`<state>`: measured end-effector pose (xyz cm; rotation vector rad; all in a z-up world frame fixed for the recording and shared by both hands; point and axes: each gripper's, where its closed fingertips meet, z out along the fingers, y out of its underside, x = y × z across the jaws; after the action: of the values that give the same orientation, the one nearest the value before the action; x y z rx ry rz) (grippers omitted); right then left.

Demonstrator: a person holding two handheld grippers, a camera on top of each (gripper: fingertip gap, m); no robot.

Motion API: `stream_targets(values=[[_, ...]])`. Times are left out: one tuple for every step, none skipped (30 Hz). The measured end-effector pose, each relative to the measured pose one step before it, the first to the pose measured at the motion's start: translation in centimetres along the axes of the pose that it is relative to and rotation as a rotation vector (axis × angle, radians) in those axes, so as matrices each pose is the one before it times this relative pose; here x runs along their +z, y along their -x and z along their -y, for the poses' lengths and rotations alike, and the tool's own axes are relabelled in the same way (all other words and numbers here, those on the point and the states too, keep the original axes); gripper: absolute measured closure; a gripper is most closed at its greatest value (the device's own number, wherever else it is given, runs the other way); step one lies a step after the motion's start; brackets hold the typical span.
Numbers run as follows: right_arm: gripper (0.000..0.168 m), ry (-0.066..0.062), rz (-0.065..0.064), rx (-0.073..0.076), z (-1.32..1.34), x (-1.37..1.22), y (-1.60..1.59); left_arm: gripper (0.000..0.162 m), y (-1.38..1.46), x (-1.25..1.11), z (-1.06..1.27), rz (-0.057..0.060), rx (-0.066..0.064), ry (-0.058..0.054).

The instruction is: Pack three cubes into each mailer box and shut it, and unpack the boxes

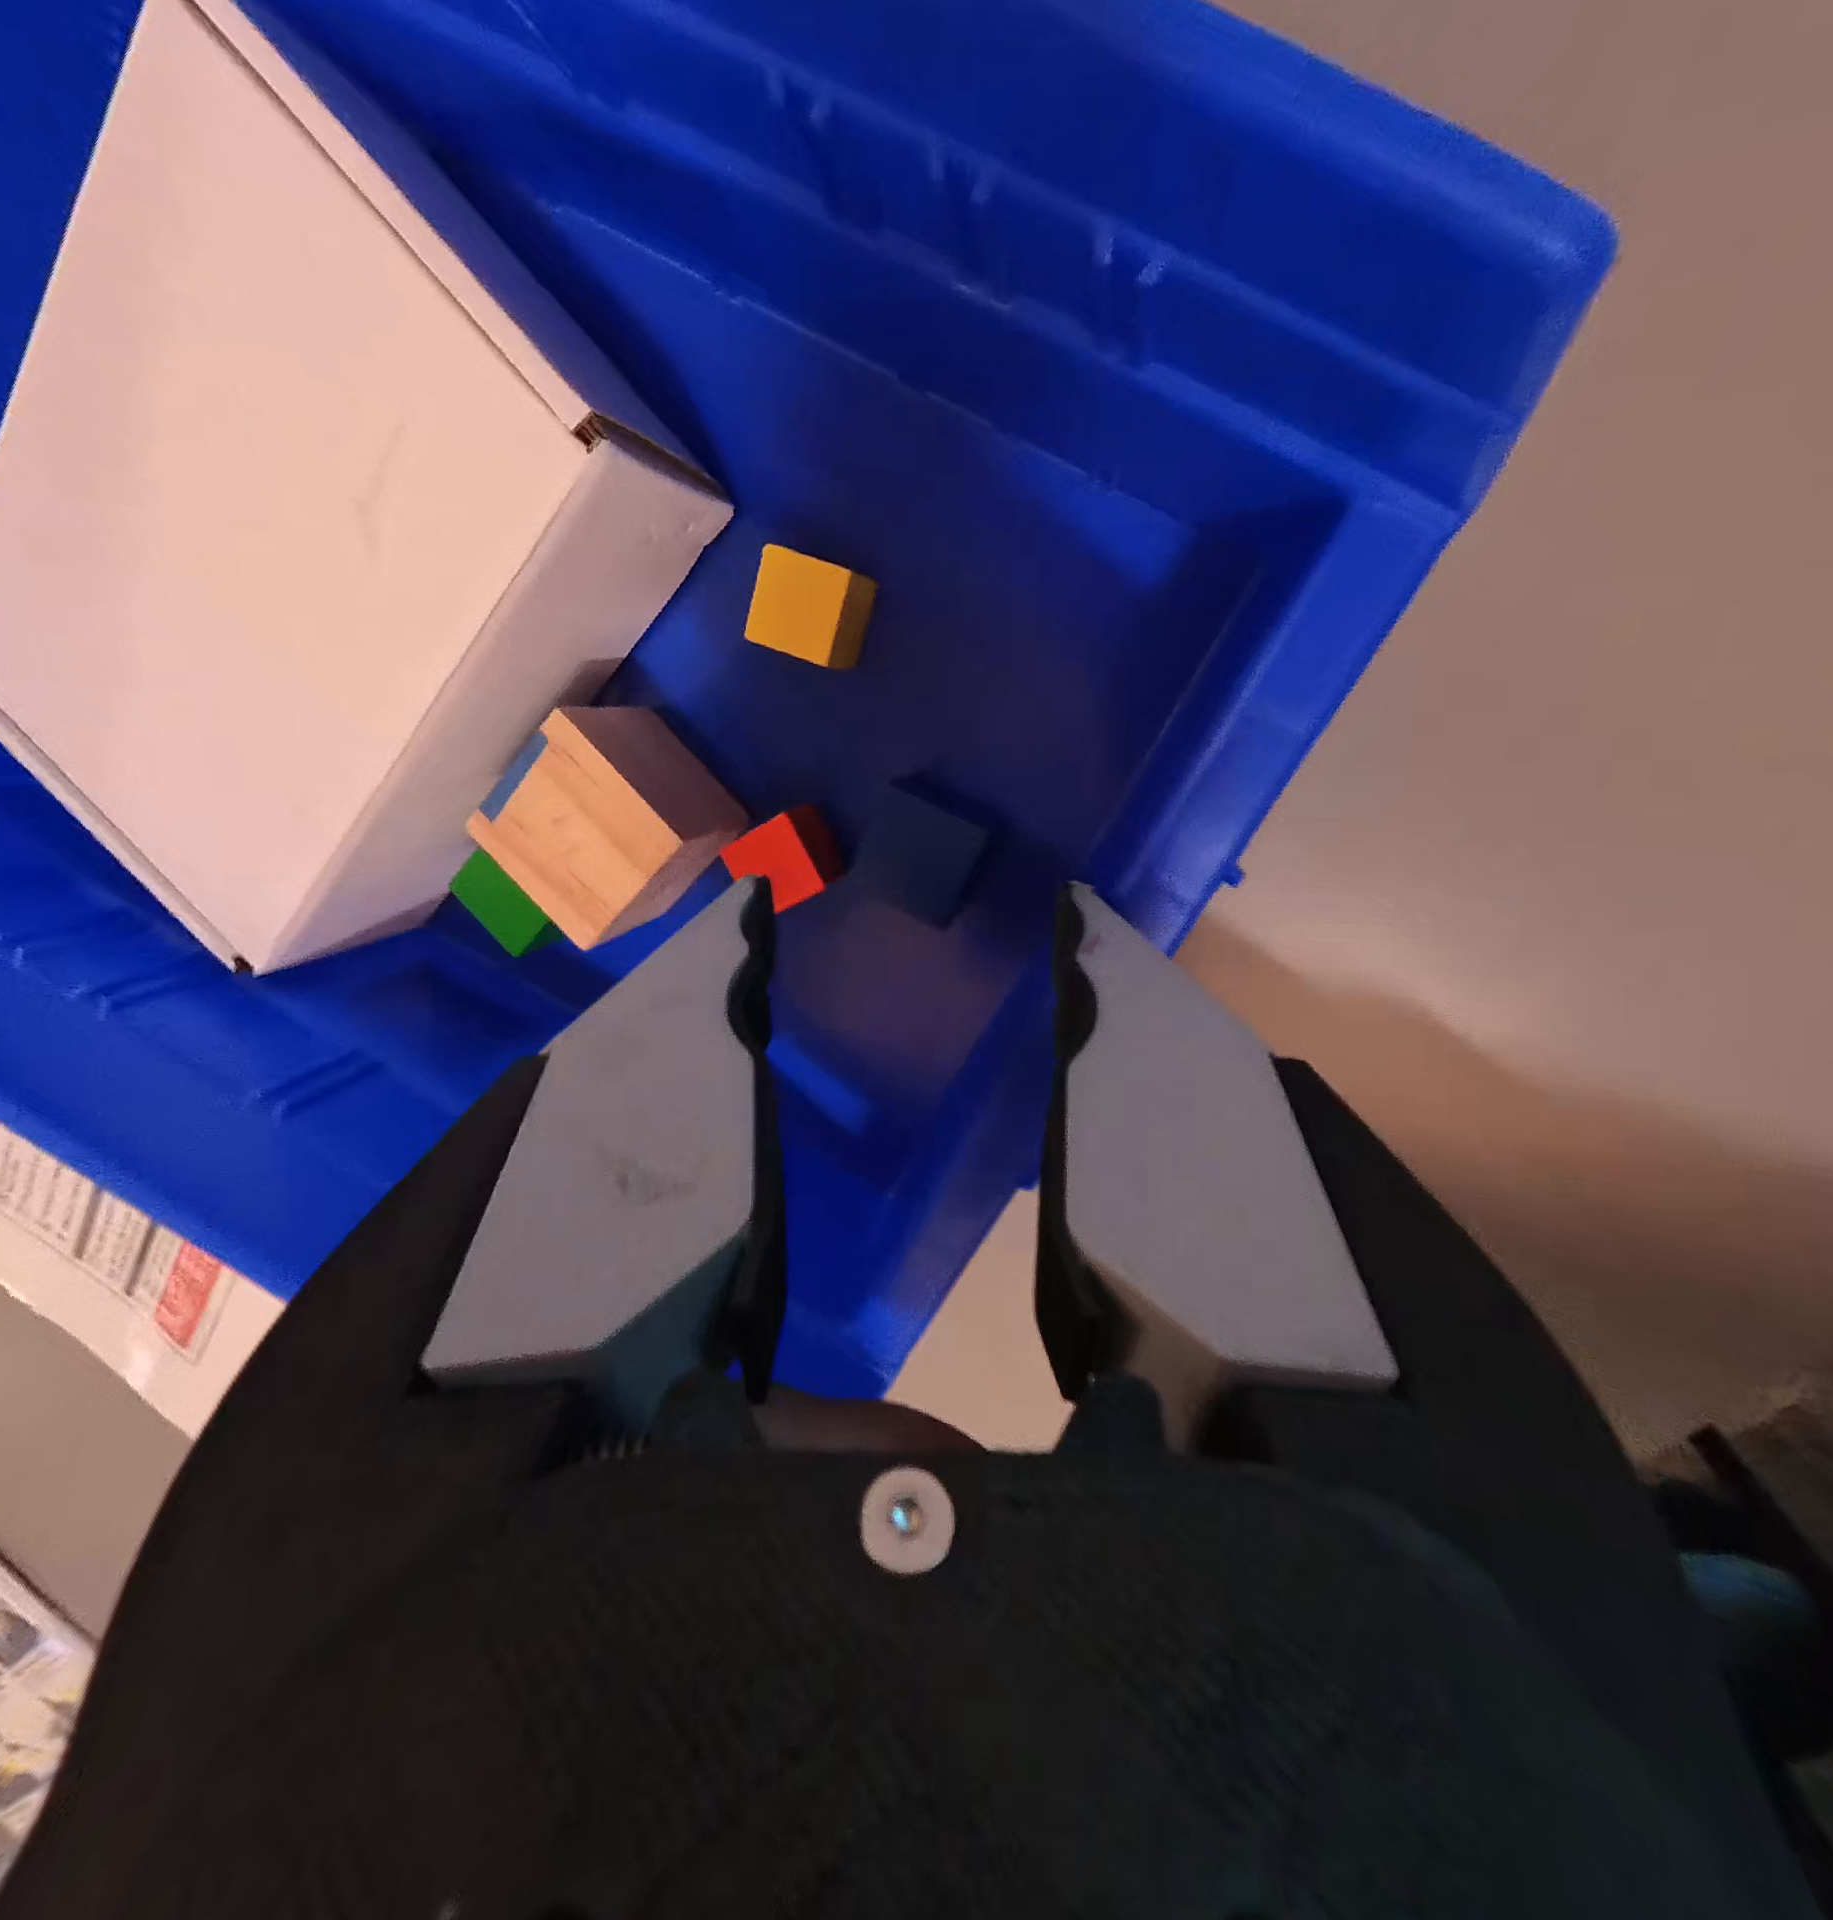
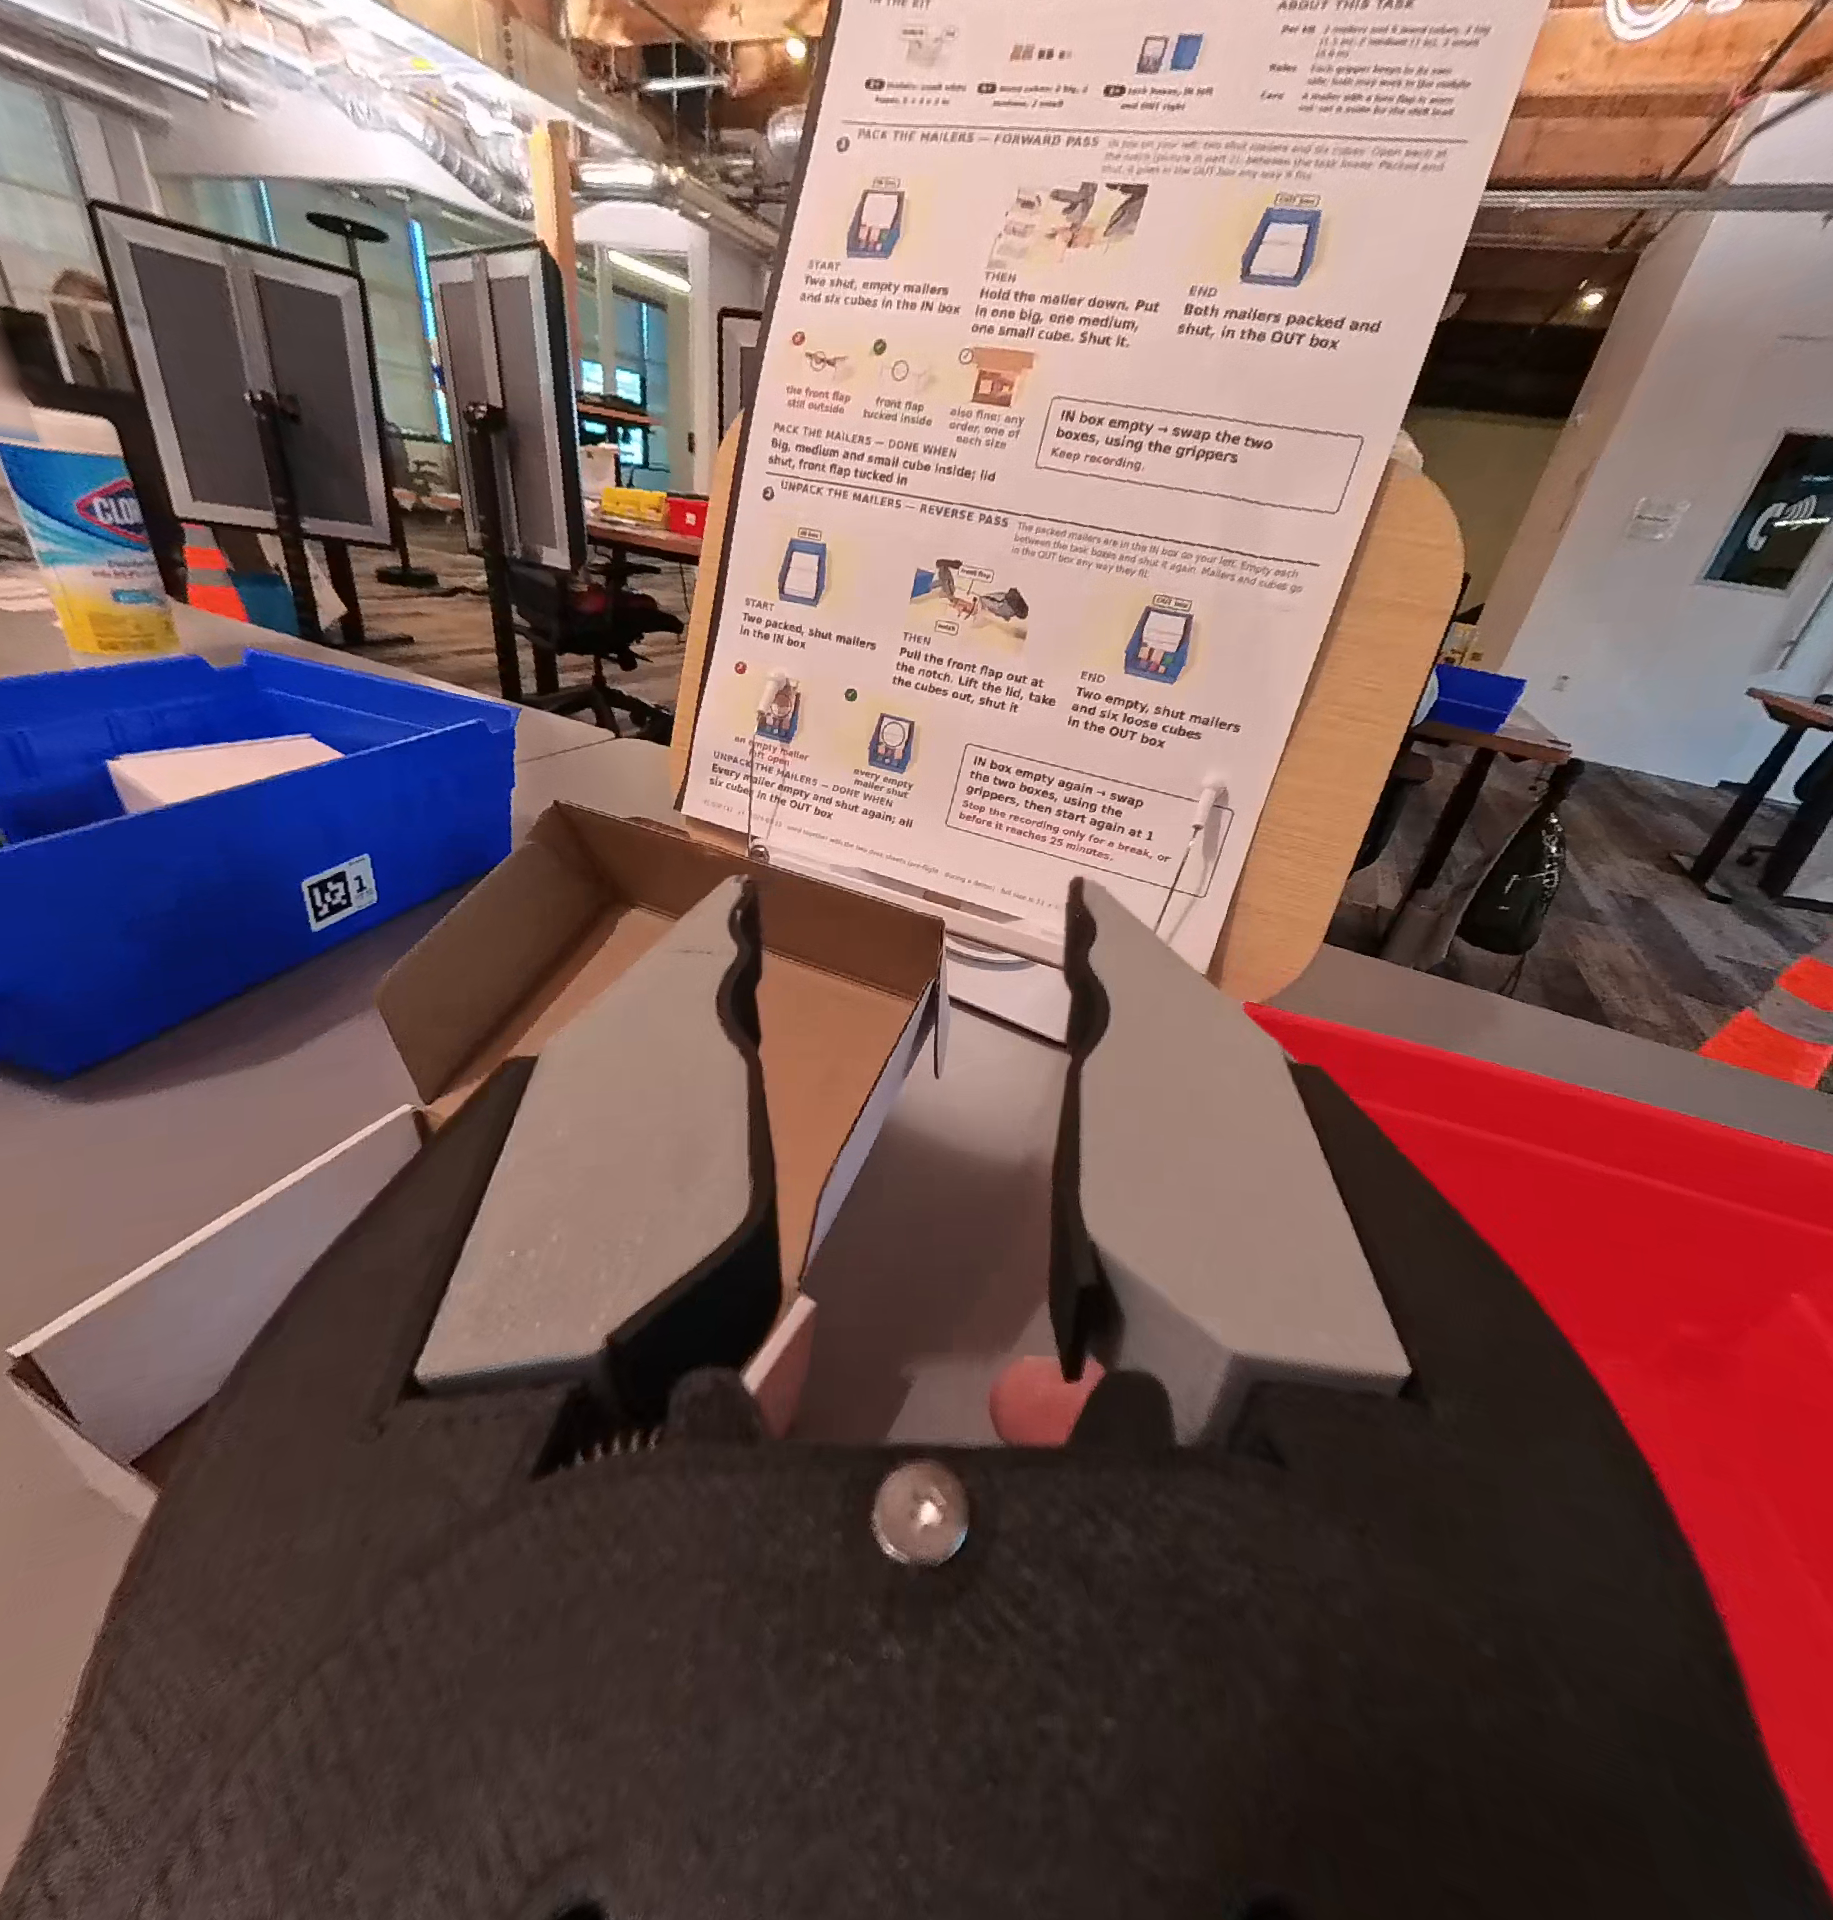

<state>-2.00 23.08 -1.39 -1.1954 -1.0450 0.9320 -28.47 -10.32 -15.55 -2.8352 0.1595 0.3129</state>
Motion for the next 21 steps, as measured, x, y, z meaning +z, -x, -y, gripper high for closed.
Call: stream_targets(values=[[0.112,0.0017,0.0081,0.0037,-0.006,0.020,0.135,0.110,0.220,0.245,0.058,-0.0053,0.0164,0.0059],[0.112,0.0023,0.0067,0.0021,-0.031,0.020,0.128,0.110,0.050,0.287,0.020,-0.0169,0.0181,0.0067],[0.112,0.0027,0.0045,-0.0001,-0.054,0.021,0.106,0.111,0.053,0.340,-0.059,-0.0182,0.0164,0.0137],[0.112,0.0035,0.0039,-0.0022,-0.086,0.044,0.093,0.111,0.105,0.369,-0.108,-0.0155,0.0110,0.0173],[0.112,0.0053,0.0040,-0.0029,-0.113,0.065,0.078,0.111,-0.166,0.375,-0.160,-0.0306,0.0099,0.0199],[0.112,0.0055,0.0019,-0.0013,-0.120,0.071,0.030,0.117,-0.347,0.355,-0.200,-0.0368,0.0113,0.0199],[0.112,0.0045,0.0018,0.0009,-0.108,0.054,0.018,0.123,-0.216,0.323,-0.138,-0.0240,0.0144,0.0153],[0.112,0.0043,0.0032,0.0030,-0.088,0.044,0.015,0.126,-0.080,0.312,-0.046,-0.0106,0.0147,0.0107],[0.112,0.0031,0.0041,0.0047,-0.053,0.036,0.023,0.130,-0.132,0.277,0.034,-0.0089,0.0154,0.0061],[0.112,0.0015,0.0043,0.0057,-0.020,0.015,0.034,0.132,-0.080,0.262,0.140,-0.0027,0.0172,0.0011],[0.112,0.0011,0.0041,0.0049,-0.003,-0.004,0.028,0.135,-0.098,0.288,0.207,-0.0023,0.0125,-0.0022],[0.112,0.0004,0.0031,0.0023,0.002,-0.018,0.035,0.136,-0.023,0.255,0.215,-0.0001,0.0060,-0.0019],[0.112,-0.0008,0.0000,-0.0001,0.020,-0.024,-0.008,0.136,-0.005,0.153,0.110,-0.0025,0.0005,0.0032],[0.112,-0.0022,-0.0015,-0.0015,0.024,-0.030,-0.011,0.136,0.032,0.030,0.082,0.0013,-0.0047,0.0010],[0.112,-0.0009,-0.0006,-0.0018,-0.025,-0.009,0.001,0.137,-0.002,-0.095,0.055,0.0052,-0.0017,-0.0029],[0.113,0.0035,0.0014,-0.0008,-0.107,0.040,0.047,0.137,-0.087,-0.250,-0.041,0.0050,0.0047,-0.0015],[0.113,0.0064,0.0040,0.0004,-0.186,0.078,0.109,0.137,-0.042,-0.433,0.010,0.0104,0.0045,-0.0051],[0.112,0.0075,0.0066,-0.0002,-0.225,0.101,0.191,0.136,0.060,-0.632,0.138,0.0188,0.0003,-0.0112],[0.112,0.0113,0.0051,-0.0034,-0.293,0.149,0.185,0.137,0.067,-0.854,0.332,0.0224,0.0023,-0.0199],[0.112,0.0136,0.0013,-0.0069,-0.326,0.156,0.152,0.137,0.081,-1.038,0.563,0.0262,0.0056,-0.0280],[0.112,0.0128,-0.0002,-0.0080,-0.319,0.174,0.127,0.137,0.056,-1.169,0.825,0.0281,0.0084,-0.0342]])
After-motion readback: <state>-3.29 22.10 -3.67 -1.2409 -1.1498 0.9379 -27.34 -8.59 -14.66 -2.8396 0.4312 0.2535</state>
